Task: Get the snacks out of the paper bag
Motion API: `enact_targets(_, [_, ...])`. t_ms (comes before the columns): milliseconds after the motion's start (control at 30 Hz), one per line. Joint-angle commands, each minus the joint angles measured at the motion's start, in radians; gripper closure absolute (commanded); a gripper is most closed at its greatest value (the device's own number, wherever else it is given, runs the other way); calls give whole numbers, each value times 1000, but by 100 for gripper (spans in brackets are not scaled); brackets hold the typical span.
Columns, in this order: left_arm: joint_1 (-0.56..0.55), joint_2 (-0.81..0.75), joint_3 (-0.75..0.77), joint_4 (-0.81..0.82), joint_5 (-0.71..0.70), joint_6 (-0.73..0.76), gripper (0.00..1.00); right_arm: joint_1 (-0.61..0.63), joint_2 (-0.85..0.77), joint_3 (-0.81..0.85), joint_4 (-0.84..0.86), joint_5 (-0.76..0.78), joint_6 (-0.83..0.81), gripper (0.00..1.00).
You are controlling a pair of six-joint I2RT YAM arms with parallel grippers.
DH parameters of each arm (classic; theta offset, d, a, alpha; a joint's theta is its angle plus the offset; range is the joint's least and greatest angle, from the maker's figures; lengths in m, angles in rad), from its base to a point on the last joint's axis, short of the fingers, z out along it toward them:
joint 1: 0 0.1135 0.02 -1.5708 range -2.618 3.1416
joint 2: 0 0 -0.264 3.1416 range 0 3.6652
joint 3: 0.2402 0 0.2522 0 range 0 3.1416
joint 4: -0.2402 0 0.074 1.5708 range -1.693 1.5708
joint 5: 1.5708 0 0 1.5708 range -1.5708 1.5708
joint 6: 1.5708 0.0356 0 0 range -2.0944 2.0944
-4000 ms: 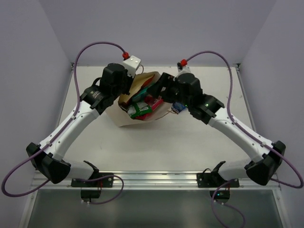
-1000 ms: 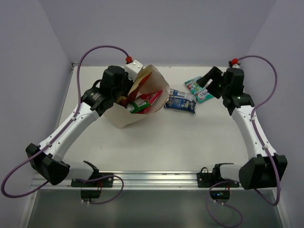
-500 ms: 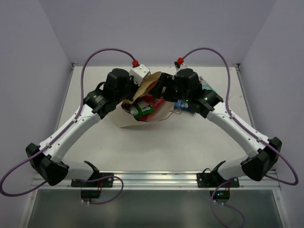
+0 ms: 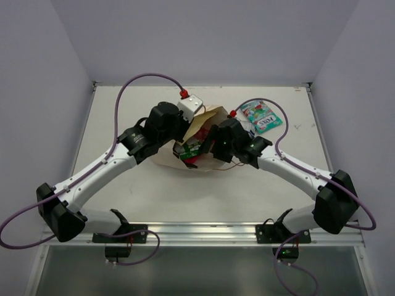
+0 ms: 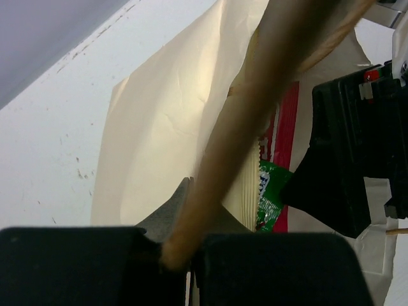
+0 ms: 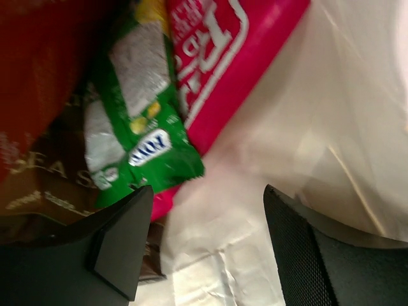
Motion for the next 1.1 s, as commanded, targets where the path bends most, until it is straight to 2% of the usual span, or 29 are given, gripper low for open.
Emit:
enact_targets(0, [5,-38,-40,54,-21,-27,100,4,-28,-23,148,32,71,27])
enact_targets(233, [5,-38,-34,56,-16,-41,100,18,18,5,228,-28,72,25])
enact_targets(500, [5,-26,-26,57,-28,-77,100,30,56,0,259,-75,107,29])
enact_targets(667, [5,-24,-32,56,-34,-79,100,39,28,17,258,-106,101,34])
enact_targets(933, [5,-23,-45,53,-36,-82,100,41,39,59,264,-74,61,44])
enact_targets(1067, [5,-24,-46,51,-38,-87,100,41,71,63,284,-60,65,44])
